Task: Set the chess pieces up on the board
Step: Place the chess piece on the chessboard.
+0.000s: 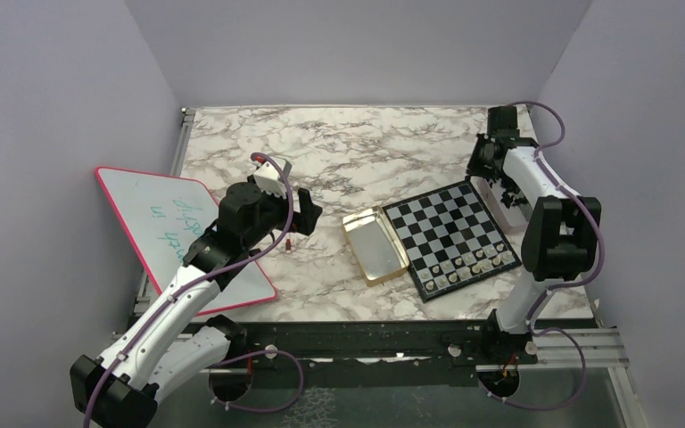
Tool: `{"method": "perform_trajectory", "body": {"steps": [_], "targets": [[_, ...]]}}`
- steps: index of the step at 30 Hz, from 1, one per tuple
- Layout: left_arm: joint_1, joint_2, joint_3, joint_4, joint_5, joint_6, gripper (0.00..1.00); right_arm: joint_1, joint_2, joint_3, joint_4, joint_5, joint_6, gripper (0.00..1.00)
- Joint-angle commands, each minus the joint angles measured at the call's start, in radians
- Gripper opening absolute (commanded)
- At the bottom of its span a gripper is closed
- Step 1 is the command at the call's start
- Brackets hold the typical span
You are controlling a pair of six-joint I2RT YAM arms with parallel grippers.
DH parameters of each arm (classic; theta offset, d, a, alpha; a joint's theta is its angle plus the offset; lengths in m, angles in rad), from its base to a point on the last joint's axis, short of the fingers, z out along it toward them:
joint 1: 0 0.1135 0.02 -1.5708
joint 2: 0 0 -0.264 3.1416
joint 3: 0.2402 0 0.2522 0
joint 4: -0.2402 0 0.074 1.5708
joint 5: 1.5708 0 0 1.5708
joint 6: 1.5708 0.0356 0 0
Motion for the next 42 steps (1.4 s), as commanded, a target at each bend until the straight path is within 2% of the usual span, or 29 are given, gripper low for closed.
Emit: {"method": "perform_trajectory", "body": {"steps": [1,37,42], "targets": [[0.005,-0.021,-0.008,0.005,-0.013,0.005,0.99,0.003,0.049,0.031,-0.019,0.041,0.019,0.11],[0.005,-0.02,-0.008,0.003,-0.014,0.007,0.99,0.006,0.167,0.042,-0.003,0.092,0.034,0.12],[0.005,-0.019,-0.008,0.003,-0.013,0.007,0.99,0.006,0.176,0.044,-0.004,0.078,0.034,0.15]]}}
